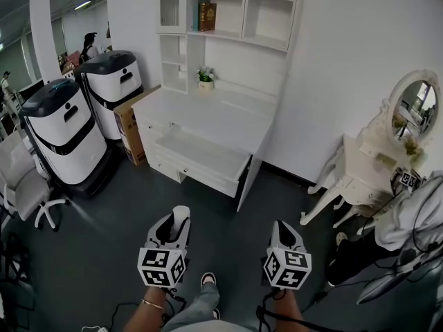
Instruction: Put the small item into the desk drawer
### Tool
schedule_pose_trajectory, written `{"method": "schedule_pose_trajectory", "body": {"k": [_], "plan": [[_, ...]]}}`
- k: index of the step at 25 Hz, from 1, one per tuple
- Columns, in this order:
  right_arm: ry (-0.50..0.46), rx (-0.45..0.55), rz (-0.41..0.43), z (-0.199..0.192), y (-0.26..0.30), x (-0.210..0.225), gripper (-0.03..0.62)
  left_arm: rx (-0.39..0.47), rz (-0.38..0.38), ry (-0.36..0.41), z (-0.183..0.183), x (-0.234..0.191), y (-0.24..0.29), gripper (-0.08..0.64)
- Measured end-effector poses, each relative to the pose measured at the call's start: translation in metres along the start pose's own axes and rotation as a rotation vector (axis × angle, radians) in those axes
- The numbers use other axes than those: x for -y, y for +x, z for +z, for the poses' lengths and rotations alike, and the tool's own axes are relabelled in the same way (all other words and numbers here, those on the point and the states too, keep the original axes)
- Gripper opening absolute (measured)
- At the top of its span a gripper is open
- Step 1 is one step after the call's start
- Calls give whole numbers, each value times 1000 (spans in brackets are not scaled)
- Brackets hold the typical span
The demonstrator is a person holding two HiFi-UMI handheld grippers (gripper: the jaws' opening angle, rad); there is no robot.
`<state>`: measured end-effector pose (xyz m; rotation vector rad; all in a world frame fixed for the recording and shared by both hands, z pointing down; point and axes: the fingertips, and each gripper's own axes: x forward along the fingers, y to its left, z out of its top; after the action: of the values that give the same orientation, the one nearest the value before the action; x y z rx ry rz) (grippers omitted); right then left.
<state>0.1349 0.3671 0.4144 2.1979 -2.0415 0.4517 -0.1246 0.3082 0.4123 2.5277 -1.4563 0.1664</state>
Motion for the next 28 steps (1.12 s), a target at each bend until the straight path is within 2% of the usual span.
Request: {"method": "schedule_pose_trajectory", "body": {"k": [17,28], "plan": [[-30,25,13,64,137,13,0,30,-9,3,52,-41,140,155],[-51,37,22,100,234,10,0,39,-5,-3,75,-85,228,155]]}}
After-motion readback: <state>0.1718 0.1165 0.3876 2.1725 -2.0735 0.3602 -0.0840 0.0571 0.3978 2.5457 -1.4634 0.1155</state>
